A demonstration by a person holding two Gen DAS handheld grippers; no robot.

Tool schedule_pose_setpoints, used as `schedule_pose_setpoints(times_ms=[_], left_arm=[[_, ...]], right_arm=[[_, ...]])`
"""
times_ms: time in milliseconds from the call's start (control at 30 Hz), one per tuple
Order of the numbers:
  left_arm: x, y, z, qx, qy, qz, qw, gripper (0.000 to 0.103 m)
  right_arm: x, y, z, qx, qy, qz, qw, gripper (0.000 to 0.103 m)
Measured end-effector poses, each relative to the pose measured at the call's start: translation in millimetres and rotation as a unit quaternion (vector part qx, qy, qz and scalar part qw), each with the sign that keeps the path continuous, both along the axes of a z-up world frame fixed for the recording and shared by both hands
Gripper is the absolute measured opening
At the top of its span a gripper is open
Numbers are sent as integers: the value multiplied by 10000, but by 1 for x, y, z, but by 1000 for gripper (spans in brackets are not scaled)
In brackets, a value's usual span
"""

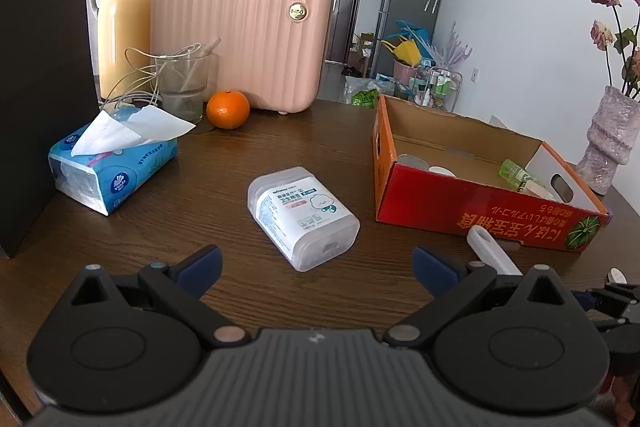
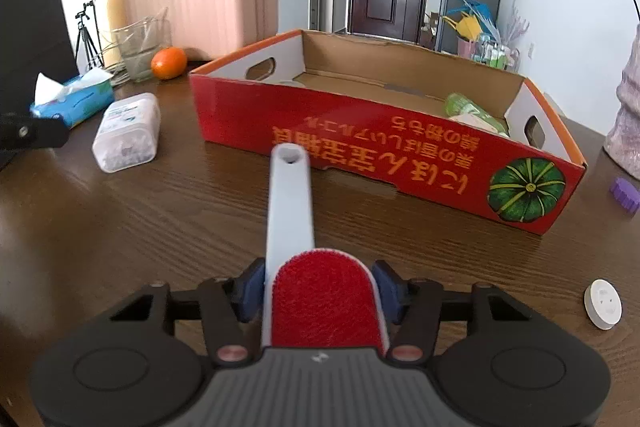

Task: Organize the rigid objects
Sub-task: 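Lift the lint brush with the right tool while the left tool grasps the cotton-bud box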

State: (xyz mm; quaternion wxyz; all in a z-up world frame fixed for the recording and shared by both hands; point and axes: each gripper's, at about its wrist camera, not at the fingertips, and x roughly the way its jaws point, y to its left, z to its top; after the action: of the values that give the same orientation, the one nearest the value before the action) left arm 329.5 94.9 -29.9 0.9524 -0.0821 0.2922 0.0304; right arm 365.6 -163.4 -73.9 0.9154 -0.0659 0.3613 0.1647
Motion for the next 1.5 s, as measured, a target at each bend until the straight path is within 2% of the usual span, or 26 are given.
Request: schedule_pose_setpoints(times_ms=[300,667,1000,1500], left_arm=[[-8,2,4,-94,-109,-27,9999,103],[-16,7,7,-246,-241,-15,9994,103],[-14,3,1,-132,-291,112,9994,103],[28,-9,-17,248,196,603,9977,103]], right_arm=[[-21,16,3,-145,-83,-97,9998,55],[-52,24,8,218,-467,-297,9982,55],[-65,1,25,758,-859,-365,9928,55],[-63,-70,52,1547,-1455,-899,9731,54]])
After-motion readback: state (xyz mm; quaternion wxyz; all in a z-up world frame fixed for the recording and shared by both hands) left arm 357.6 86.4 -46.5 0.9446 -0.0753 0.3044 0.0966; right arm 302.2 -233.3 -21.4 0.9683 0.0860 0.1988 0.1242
